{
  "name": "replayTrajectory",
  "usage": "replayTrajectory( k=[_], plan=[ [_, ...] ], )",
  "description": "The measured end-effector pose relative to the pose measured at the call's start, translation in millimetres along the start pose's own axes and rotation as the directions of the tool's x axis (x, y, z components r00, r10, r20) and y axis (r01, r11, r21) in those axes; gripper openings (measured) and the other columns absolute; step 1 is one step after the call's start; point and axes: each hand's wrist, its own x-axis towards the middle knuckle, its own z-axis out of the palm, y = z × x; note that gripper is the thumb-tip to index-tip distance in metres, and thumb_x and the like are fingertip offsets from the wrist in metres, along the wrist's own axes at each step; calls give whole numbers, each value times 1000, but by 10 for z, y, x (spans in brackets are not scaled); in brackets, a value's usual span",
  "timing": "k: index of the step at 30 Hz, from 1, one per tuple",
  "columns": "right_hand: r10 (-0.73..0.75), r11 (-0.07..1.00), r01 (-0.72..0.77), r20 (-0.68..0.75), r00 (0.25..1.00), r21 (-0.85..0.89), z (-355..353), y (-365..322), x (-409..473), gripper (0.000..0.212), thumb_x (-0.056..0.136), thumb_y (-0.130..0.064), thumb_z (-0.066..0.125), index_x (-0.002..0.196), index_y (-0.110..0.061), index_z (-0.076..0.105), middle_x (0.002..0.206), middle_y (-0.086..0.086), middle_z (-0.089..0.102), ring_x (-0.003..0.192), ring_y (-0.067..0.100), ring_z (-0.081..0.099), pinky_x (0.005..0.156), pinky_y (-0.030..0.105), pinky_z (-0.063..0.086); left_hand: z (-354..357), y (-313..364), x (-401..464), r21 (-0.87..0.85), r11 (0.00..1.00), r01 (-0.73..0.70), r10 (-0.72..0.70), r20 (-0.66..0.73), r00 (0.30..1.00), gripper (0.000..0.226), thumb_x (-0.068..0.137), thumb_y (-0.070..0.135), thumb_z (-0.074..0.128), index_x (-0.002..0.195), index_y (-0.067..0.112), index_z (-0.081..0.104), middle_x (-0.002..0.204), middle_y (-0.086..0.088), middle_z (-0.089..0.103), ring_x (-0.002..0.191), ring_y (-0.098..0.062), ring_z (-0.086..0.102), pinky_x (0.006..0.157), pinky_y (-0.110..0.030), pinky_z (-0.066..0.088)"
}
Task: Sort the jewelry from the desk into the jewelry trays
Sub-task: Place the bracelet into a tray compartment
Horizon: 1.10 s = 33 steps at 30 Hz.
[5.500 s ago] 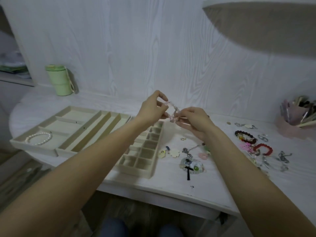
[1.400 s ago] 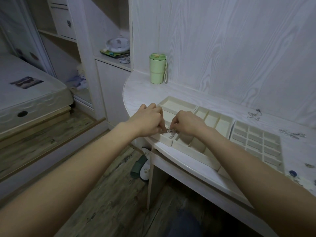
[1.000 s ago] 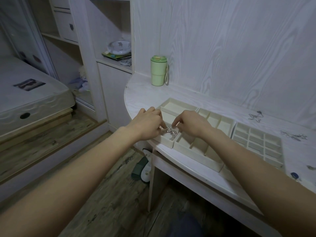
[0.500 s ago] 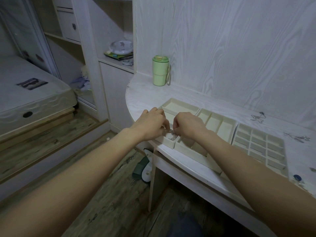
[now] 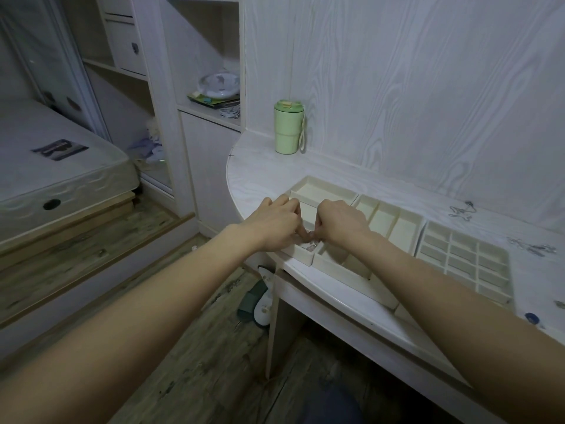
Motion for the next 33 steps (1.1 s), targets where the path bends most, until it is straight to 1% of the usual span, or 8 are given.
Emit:
replayTrajectory(
  k=[3, 6, 10, 12, 15, 18, 25, 33],
  plan=[
    [1, 1000, -1, -12, 1000, -23, 1, -44, -12, 22, 87, -20, 66, 103, -7, 59, 105, 12, 62, 97, 31, 60, 70, 32, 42, -27, 9, -24, 21, 1000, -5, 4, 2, 1000, 35, 95, 30, 43, 125, 40, 57, 120, -1, 40, 117, -21, 33, 90, -32, 28],
    [41, 999, -41, -6, 999, 31, -17, -18, -3, 17, 86, -14, 64, 101, -6, 62, 105, 12, 64, 96, 32, 60, 72, 34, 46, -10, 24, -11, 34, 999, -12, 12, -5, 1000, 33, 96, 34, 43, 125, 41, 57, 119, -1, 41, 116, -21, 33, 86, -31, 26],
    [57, 993, -57, -1, 998, 100, -57, 57, 18, 12, 83, -11, 61, 93, -11, 67, 99, 8, 68, 89, 28, 62, 67, 31, 46, 37, -8, 28, -98, 995, 17, -26, -94, 995, 31, 94, 23, 49, 119, 35, 62, 116, 0, 43, 115, -19, 35, 84, -29, 26],
    [51, 992, -52, 12, 999, 111, -64, 66, 14, 11, 81, -18, 66, 91, -13, 67, 97, 6, 69, 91, 26, 63, 68, 31, 47, 29, -58, 46, -137, 989, 57, -74, -127, 989, 26, 91, 24, 53, 111, 34, 67, 114, 0, 45, 113, -19, 36, 86, -30, 28],
    [48, 991, -56, 67, 997, 122, -69, 12, -25, 19, 77, -28, 75, 89, -14, 68, 92, 2, 68, 90, 22, 63, 65, 29, 44, -6, -100, 81, -113, 990, 79, -89, -85, 992, 23, 90, 27, 55, 106, 36, 69, 112, 1, 44, 111, -19, 36, 89, -31, 30],
    [1, 992, -15, 112, 994, 123, -52, -19, -27, 6, 78, -16, 70, 80, -20, 75, 89, -2, 72, 89, 18, 65, 60, 24, 43, -26, -117, 118, -109, 991, 81, -87, -51, 995, 30, 90, 19, 52, 106, 38, 69, 115, 1, 44, 112, -20, 35, 90, -32, 30],
    [-23, 995, 8, 162, 986, 95, -67, -22, -2, 11, 79, -16, 65, 84, -20, 74, 92, -2, 72, 92, 19, 65, 77, 32, 53, -37, -214, 97, -245, 964, 100, -106, -10, 994, 45, 87, 4, 43, 104, 35, 71, 108, 2, 41, 110, -20, 35, 90, -32, 31],
    [-28, 992, 14, 114, 993, 121, -26, -3, -24, 19, 86, -15, 55, 92, -14, 73, 94, 4, 72, 91, 23, 66, 82, 37, 55, -64, -176, -12, -198, 976, 93, -91, 21, 996, 43, 88, 7, 44, 110, 34, 68, 119, -1, 44, 115, -20, 34, 88, -31, 27]
  ],
)
